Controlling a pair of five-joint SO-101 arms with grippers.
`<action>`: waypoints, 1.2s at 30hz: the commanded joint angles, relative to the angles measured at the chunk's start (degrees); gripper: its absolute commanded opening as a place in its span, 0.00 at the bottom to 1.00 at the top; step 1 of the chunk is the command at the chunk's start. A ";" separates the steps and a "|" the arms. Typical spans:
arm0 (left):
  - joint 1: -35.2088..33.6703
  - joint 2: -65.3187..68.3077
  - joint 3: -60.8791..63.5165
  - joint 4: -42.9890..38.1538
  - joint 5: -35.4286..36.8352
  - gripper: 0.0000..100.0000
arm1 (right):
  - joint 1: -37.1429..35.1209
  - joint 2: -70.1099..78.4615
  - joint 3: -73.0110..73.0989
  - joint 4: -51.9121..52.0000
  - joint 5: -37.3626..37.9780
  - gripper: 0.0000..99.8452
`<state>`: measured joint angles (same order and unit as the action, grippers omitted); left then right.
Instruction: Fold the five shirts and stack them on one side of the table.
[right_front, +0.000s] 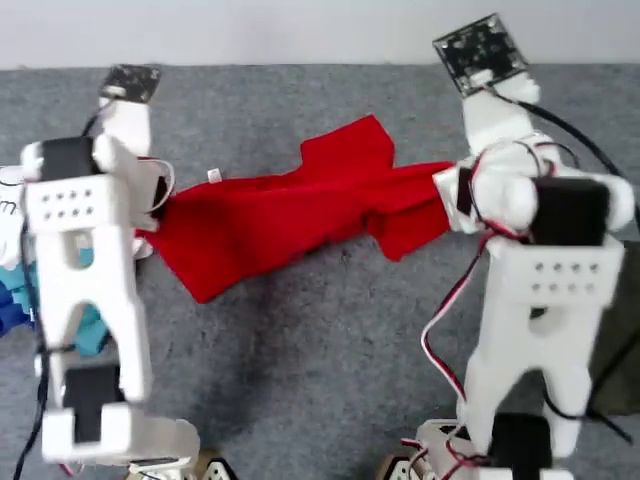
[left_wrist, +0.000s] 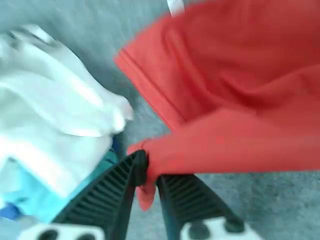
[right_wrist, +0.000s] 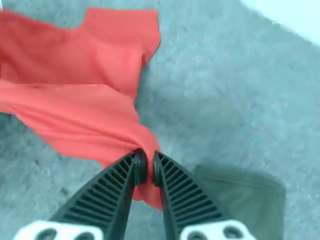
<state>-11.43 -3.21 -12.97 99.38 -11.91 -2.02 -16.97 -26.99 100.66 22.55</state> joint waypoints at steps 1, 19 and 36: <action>-0.70 -10.73 -0.04 0.70 -2.99 0.01 | 1.89 -5.58 -0.53 0.57 0.26 0.01; 3.08 9.23 -0.31 -42.11 2.20 0.01 | 2.07 14.11 -0.62 -29.76 0.26 0.01; 6.95 30.24 -48.84 -68.04 2.37 0.01 | 6.55 32.84 -47.65 -42.59 -5.45 0.01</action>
<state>-4.66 29.32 -47.43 29.23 -10.24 2.20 17.76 -53.45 53.89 18.95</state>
